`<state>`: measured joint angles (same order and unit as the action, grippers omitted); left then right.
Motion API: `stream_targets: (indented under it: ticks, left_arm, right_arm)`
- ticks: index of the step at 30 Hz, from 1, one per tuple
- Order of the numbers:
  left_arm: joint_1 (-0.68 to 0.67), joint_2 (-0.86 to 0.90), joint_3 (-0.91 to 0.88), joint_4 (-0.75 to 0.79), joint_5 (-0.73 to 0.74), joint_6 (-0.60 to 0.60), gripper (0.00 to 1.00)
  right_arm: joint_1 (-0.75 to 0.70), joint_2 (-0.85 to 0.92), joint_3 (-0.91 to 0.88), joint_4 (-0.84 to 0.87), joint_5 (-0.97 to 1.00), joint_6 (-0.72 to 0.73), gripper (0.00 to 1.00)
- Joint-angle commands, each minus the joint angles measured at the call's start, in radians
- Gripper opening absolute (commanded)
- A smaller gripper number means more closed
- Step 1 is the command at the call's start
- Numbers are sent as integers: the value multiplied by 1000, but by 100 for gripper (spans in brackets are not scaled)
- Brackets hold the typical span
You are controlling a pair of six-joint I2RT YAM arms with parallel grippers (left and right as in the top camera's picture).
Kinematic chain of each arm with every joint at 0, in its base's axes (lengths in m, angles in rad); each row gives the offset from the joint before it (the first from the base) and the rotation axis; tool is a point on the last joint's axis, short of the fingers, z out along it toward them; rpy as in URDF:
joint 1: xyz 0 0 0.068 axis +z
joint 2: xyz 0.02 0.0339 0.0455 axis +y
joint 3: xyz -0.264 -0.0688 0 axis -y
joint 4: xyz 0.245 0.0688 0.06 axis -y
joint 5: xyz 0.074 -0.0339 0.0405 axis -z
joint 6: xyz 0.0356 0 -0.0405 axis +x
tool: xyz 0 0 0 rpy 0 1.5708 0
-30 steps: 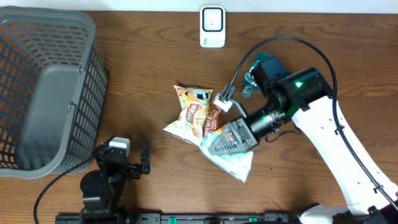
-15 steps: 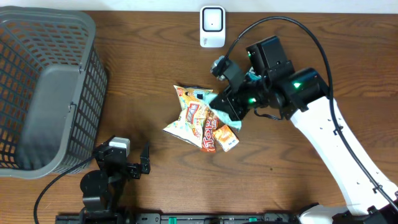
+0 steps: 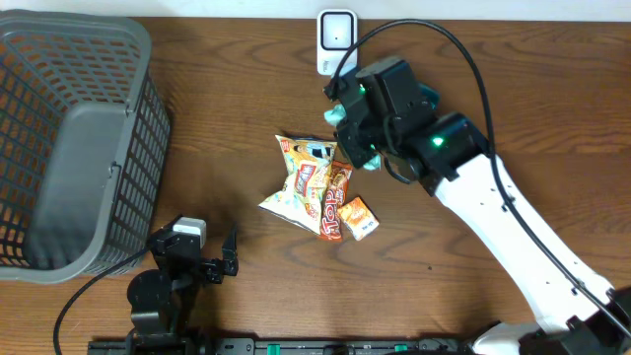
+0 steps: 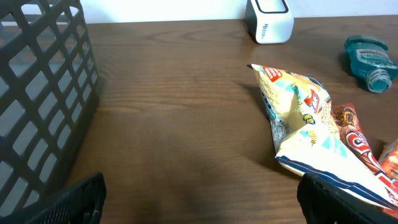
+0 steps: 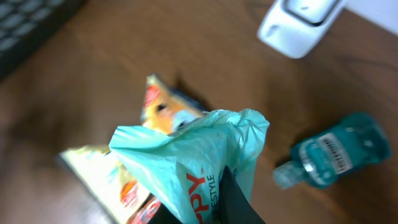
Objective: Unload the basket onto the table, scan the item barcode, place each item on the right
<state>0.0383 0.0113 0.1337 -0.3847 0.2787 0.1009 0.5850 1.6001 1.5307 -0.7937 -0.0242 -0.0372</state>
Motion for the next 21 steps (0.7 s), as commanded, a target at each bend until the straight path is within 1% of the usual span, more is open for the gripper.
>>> stream_targets:
  ticks: [1, 4, 7, 10, 13, 17, 21]
  left_arm:
    - [2, -1, -14, -24, -3, -9, 98]
    - [2, -1, -14, -24, -3, -9, 98]
    - [2, -1, -14, -24, -3, -9, 98]
    - [2, -1, -14, -24, -3, -9, 98]
    - [2, -1, -14, -24, -3, -9, 98]
    - [2, -1, -14, -24, -3, -9, 98]
    - [2, -1, -14, -24, -3, -9, 98]
  right_arm:
    - [6, 84, 10, 39, 94, -14, 1]
    - [6, 167, 10, 94, 94, -39, 1]
    - [6, 228, 10, 192, 93, -62, 1]
    - [6, 265, 10, 338, 105, -171, 1]
    - [2, 303, 10, 524, 141, -260, 1]
    - [-14, 380, 10, 778, 237, -282, 1]
    - [-35, 465, 10, 938, 237, -318, 1]
